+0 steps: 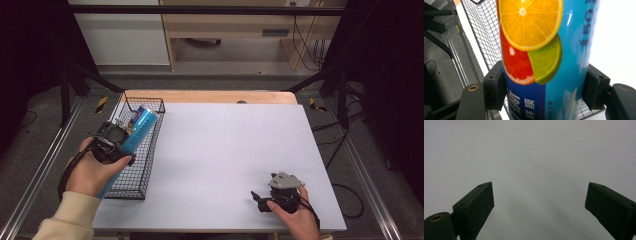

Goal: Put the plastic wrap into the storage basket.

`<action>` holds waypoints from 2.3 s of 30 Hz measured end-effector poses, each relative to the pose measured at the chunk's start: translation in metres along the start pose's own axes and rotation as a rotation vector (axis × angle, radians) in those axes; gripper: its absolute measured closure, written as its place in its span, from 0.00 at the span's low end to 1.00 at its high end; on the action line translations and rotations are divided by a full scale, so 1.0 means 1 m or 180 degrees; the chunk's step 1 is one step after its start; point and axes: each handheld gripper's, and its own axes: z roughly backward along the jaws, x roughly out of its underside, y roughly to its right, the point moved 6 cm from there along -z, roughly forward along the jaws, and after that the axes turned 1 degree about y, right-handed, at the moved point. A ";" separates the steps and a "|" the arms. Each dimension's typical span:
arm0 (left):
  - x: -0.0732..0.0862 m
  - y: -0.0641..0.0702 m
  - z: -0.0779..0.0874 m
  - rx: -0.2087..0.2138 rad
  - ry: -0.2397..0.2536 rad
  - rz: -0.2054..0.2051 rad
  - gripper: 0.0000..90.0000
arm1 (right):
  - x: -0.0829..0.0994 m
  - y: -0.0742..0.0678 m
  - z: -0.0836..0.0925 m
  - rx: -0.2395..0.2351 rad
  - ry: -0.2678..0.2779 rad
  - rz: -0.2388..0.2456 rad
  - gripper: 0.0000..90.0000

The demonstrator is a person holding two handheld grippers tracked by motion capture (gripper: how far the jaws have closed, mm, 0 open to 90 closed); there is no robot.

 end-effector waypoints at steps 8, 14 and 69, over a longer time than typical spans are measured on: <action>-0.003 -0.004 -0.014 0.0000 -0.0045 0.0069 0.36 | 0.000 0.000 0.000 -0.0001 -0.0010 0.0004 0.10; -0.003 -0.007 -0.020 -0.0001 -0.0080 0.0113 0.36 | 0.000 -0.001 0.000 -0.0010 -0.0006 0.0009 0.10; 0.004 -0.020 -0.056 0.0085 -0.0333 0.0361 0.36 | 0.002 -0.002 0.000 -0.0035 -0.0039 0.0028 0.10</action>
